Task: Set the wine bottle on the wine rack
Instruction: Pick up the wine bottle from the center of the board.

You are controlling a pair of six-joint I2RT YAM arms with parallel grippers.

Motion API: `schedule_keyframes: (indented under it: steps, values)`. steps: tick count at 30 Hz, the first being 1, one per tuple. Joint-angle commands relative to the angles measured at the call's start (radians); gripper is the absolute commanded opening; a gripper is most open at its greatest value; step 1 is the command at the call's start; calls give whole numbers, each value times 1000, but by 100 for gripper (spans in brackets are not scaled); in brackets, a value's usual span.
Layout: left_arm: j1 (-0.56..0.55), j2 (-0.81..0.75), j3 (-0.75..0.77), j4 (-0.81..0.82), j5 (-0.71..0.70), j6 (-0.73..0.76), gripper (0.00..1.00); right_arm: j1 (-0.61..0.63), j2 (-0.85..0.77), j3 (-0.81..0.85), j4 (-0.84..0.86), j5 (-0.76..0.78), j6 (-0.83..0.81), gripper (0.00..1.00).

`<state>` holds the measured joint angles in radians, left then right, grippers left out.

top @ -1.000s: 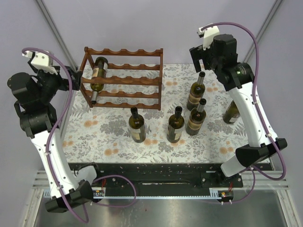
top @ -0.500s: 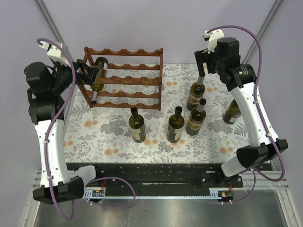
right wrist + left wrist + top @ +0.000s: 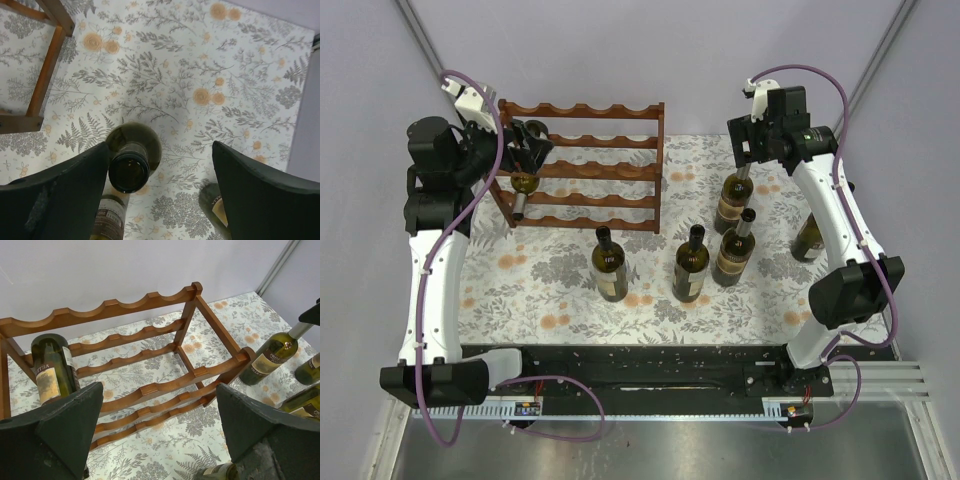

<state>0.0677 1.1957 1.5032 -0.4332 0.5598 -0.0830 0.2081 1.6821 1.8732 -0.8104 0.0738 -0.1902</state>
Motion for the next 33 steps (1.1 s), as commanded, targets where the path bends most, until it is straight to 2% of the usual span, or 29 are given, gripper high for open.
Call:
schedule_keyframes:
  steps: [1, 17, 24, 27, 33]
  values:
    - [-26, 4, 40, 50, -31, 15, 99, -13, 21, -16, 7, -97, 37, 91]
    - [-57, 2, -1, 44, -55, 60, 99, -18, 22, -91, 17, -155, 49, 70]
    - [-62, -7, -15, 44, -63, 74, 99, -18, 16, -85, 17, -161, 40, 54]
    - [-62, -7, -15, 42, -67, 77, 99, -18, 10, -80, 14, -158, 37, 47]
    - [-92, -5, -23, 39, -83, 77, 99, -18, 13, -42, 4, -152, 18, 15]
